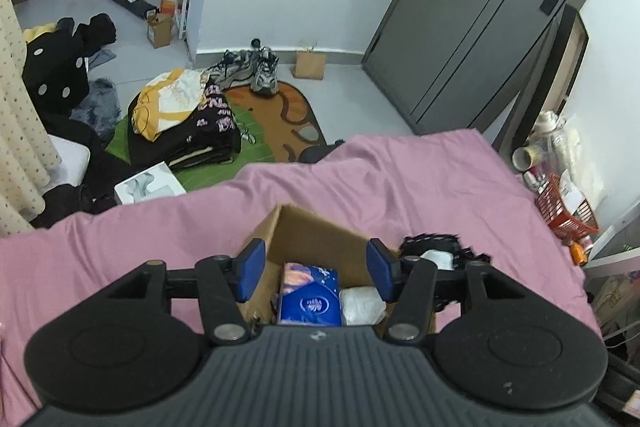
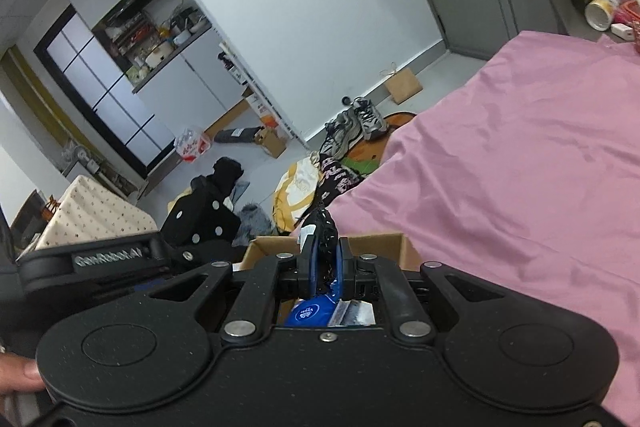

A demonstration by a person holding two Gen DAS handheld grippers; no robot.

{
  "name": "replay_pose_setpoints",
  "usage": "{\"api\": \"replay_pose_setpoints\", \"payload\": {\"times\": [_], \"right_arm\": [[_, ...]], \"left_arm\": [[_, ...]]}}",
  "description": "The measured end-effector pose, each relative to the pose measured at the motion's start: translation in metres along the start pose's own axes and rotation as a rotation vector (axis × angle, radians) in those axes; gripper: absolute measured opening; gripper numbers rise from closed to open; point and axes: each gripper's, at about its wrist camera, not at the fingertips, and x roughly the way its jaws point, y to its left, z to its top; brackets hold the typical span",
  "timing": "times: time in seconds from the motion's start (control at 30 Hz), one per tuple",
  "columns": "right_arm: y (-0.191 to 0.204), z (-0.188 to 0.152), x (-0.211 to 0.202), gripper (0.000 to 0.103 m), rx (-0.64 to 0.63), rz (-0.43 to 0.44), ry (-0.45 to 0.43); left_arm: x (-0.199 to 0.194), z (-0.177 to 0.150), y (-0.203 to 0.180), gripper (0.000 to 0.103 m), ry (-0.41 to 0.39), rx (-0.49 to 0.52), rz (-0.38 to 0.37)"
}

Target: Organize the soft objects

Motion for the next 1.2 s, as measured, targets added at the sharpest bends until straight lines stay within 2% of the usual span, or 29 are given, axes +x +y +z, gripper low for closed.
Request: {"api": "replay_pose_setpoints", "payload": {"times": [0.27,0.5,0.57,0.63,0.7,0.73,0.77,0.97,1.07,1.2], "right_arm": [[0.026,-0.002,0.007,0.009,-0.048,0.001,0.029],[0.039,-0.01,-0.001,0.009,-0.088,-0.067,0.031],[0.041,-0.011,-0.004,0.014,-0.091,-0.094,0.033],[0.04,-0.012,-0.005,0.029,-0.084,-0.127,0.037],[0.041,-0.014,-0.012,0.036,-0.069,-0.127,0.032],[0.043,-0.014,-0.017,0.045,-0.065,-0.131,0.025],[0.044,-0.014,-0.021,0.05,-0.064,-0.138,0.017],[0.051,-0.016,-0.051,0.06,-0.052,-0.156,-0.016],[0.056,-0.019,-0.065,0.062,-0.074,-0.151,-0.023],[0.059,-0.024,-0.085,0.073,-0.06,-0.158,-0.026]], "left_arm": [[-0.024,0.01,0.026,0.059,-0.016,-0.029,0.044],[-0.044,0.007,0.045,0.061,-0.016,-0.049,0.04],[-0.051,0.005,0.049,0.062,-0.019,-0.048,0.034],[-0.058,0.003,0.05,0.064,-0.02,-0.043,0.033],[-0.066,0.002,0.05,0.071,-0.027,-0.036,0.033],[-0.072,0.002,0.05,0.072,-0.033,-0.03,0.03],[-0.076,0.001,0.05,0.076,-0.036,-0.023,0.026],[-0.107,-0.004,0.049,0.088,-0.059,0.005,0.03],[-0.121,-0.008,0.05,0.09,-0.068,0.02,0.02],[-0.14,-0.014,0.05,0.091,-0.07,0.038,0.018]]}}
